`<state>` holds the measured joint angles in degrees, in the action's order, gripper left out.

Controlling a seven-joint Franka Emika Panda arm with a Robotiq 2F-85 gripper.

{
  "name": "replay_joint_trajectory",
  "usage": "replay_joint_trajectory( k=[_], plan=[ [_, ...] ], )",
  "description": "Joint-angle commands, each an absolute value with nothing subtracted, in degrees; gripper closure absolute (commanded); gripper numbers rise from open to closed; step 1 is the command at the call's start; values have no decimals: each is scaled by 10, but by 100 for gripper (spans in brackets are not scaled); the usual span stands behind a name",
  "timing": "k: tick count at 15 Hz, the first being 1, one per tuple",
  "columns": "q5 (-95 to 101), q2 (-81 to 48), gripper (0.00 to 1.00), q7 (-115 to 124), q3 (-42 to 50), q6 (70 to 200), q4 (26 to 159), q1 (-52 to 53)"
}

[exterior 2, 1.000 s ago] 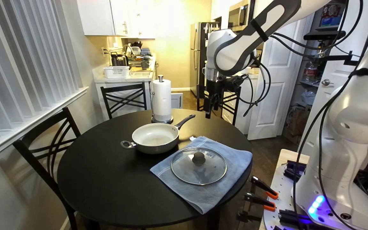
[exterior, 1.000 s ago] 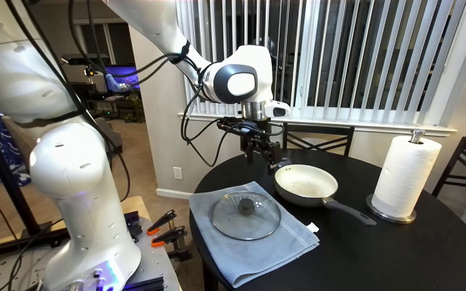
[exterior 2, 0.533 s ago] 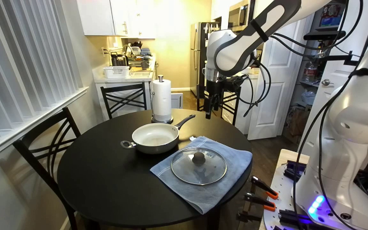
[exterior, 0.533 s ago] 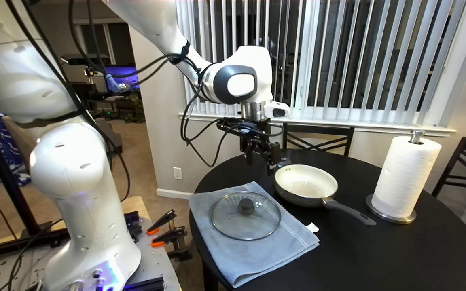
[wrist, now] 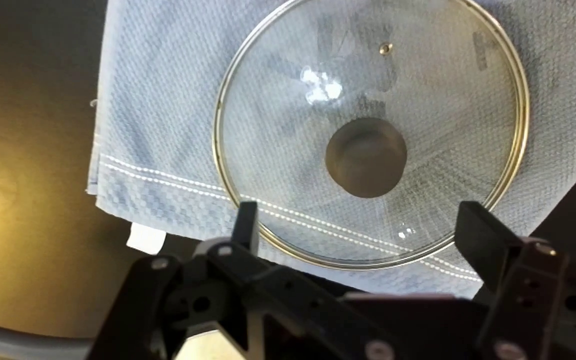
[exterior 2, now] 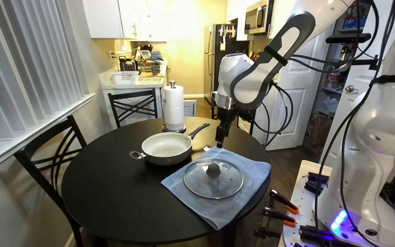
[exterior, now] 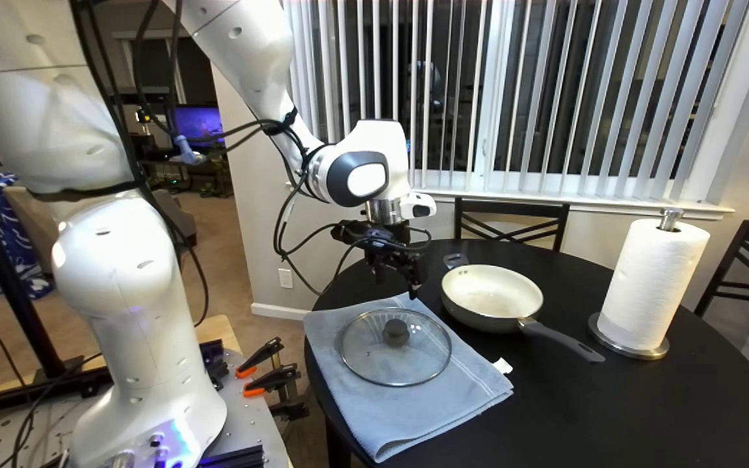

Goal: Pick up the lid, then put it on the pot

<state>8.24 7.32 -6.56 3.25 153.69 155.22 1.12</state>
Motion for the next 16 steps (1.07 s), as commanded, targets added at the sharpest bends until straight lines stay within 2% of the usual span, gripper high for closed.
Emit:
replay_joint_trajectory(
  k=[1,9,16],
  plan=[
    [73,-22,0,-91,22,1629,1535,11],
    [72,-177,0,-95,5,1703,1468,-11],
    [86,-211,0,-93,0,1697,1452,-10]
  ],
)
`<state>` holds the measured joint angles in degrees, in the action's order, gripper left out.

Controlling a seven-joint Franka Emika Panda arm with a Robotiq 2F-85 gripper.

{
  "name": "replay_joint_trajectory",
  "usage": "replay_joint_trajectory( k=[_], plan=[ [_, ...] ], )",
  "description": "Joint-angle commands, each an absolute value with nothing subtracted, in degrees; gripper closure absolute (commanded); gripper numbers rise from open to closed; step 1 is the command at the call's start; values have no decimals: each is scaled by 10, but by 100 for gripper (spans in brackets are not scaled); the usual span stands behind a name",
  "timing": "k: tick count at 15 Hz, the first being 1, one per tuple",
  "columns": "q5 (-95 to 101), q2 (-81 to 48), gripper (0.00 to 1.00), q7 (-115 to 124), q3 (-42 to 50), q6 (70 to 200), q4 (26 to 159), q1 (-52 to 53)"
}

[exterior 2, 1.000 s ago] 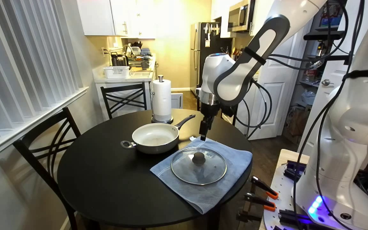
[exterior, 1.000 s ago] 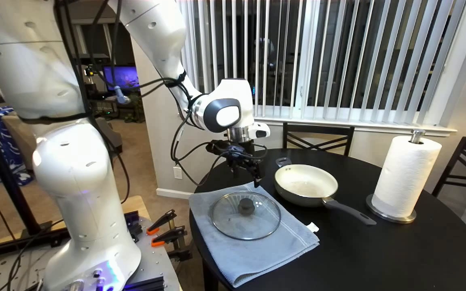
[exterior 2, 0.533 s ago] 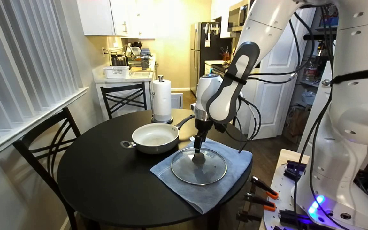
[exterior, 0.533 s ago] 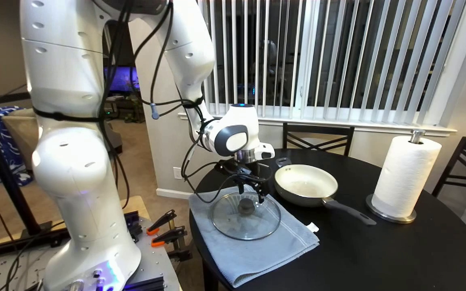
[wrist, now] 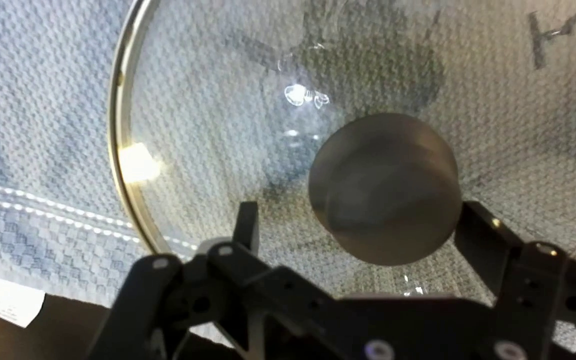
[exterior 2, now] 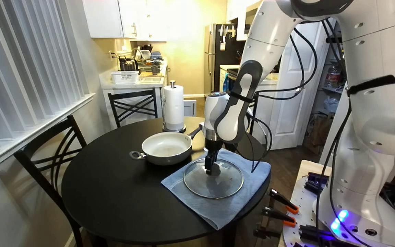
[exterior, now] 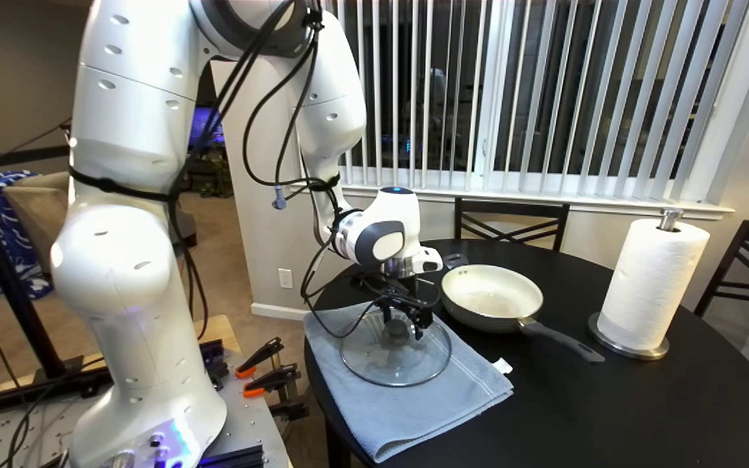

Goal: Pick up the lid, then put it on the pot

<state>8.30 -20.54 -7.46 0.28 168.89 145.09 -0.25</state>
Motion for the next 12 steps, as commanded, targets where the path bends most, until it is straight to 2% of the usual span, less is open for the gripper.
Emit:
replay_joint_trajectory(
  k=[1,12],
  plan=[
    [88,-208,0,-91,2,1695,1453,-8],
    [94,-162,0,-102,3,1653,1483,-6]
  ],
)
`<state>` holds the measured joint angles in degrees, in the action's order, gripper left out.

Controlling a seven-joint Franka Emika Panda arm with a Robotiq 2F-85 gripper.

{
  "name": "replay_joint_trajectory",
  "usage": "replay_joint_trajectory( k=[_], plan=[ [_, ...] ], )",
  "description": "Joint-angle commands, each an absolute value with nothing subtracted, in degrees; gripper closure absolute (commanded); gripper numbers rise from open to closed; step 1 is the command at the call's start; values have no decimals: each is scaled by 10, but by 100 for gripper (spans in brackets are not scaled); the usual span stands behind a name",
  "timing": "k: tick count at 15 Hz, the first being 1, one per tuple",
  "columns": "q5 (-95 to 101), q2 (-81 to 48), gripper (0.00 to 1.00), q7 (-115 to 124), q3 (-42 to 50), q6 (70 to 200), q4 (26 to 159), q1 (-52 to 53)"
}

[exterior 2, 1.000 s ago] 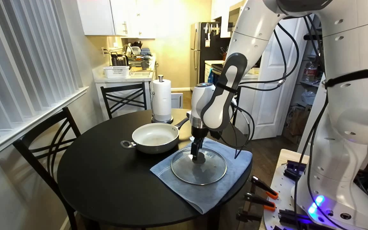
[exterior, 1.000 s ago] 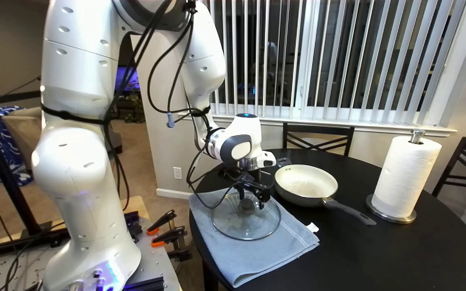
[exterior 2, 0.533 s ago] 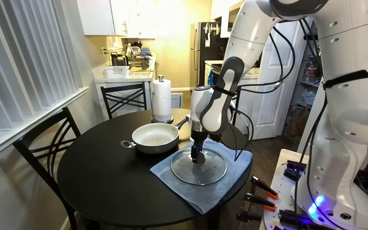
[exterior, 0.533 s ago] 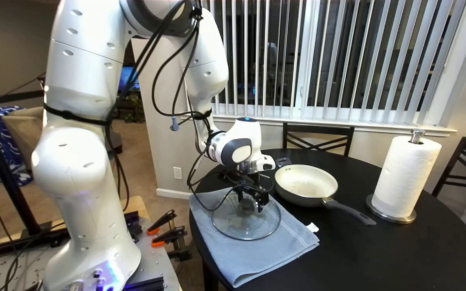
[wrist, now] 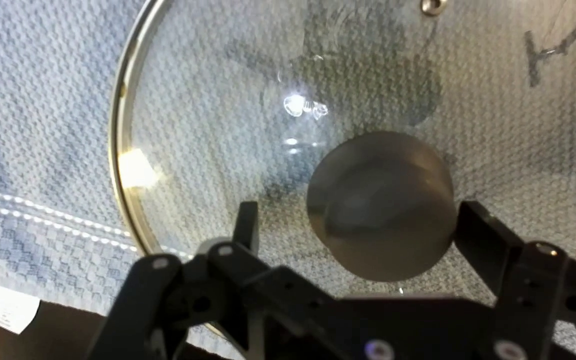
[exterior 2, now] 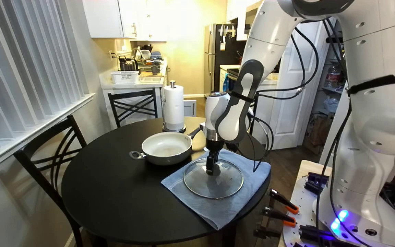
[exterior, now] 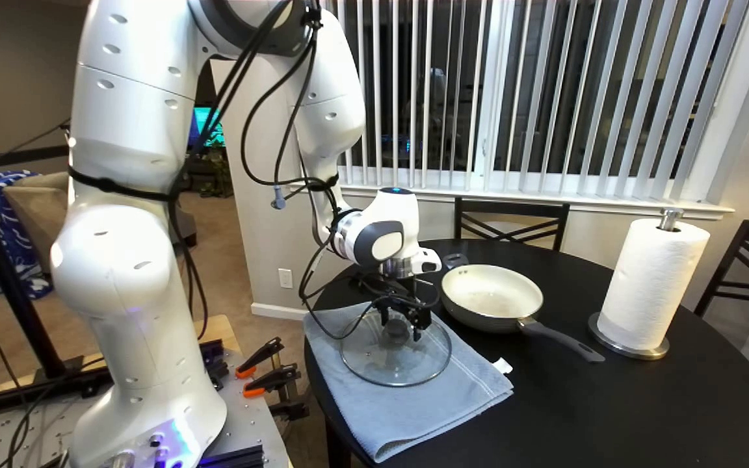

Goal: Pick up the lid, then put it on the pot

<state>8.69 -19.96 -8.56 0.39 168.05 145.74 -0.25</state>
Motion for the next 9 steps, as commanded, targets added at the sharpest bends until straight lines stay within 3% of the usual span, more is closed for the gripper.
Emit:
replay_joint_trajectory(
  k=[1,9],
  plan=[
    [88,-156,0,-111,-6,1644,1487,-14],
    [66,-148,0,-164,-39,1619,1486,-30]
  ],
)
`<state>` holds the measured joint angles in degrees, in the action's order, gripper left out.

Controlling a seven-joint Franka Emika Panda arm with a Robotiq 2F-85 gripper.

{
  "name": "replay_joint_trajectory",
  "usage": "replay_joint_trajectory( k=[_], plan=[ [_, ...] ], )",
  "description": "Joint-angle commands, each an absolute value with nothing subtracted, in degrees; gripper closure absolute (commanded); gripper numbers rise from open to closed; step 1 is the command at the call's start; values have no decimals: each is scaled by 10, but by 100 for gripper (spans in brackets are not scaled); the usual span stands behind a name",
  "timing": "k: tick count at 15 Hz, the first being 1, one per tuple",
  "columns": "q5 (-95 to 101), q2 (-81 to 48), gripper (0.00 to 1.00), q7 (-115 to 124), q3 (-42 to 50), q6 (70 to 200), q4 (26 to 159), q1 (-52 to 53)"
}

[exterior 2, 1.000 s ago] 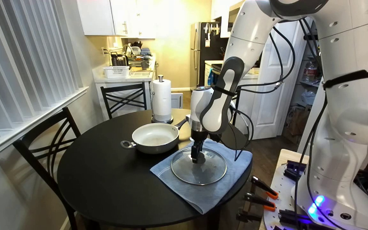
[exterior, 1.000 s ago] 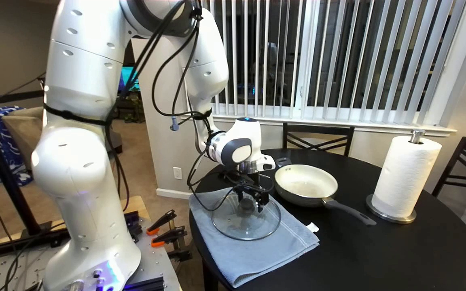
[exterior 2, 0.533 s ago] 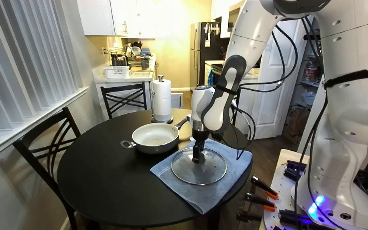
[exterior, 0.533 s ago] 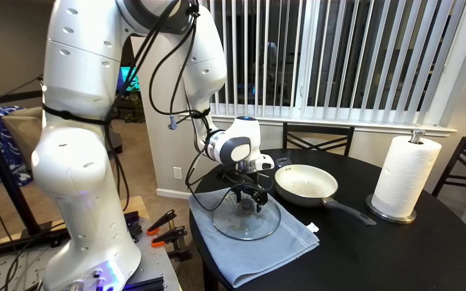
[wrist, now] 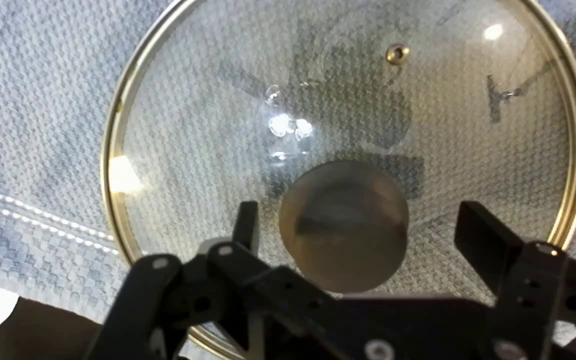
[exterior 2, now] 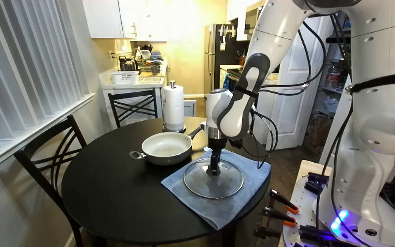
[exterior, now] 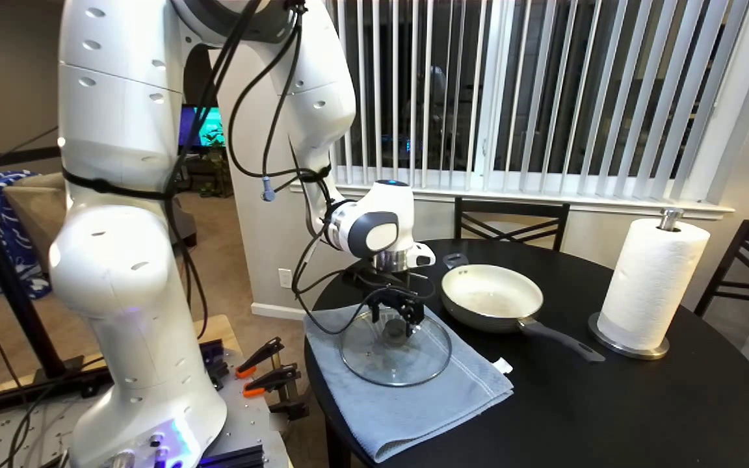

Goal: Pick up the lid, then put it on the pot

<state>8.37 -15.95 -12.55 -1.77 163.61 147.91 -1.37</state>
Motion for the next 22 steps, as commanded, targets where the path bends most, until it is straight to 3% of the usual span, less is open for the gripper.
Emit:
replay_joint_trajectory(
  k=[1,15,17,22],
  plan=[
    [67,-152,0,-166,-40,1617,1484,-30],
    [48,-180,0,-185,-56,1611,1459,-50],
    [48,-183,27,-186,-57,1614,1457,-52],
    [47,-183,60,-187,-57,1615,1455,-58]
  ],
)
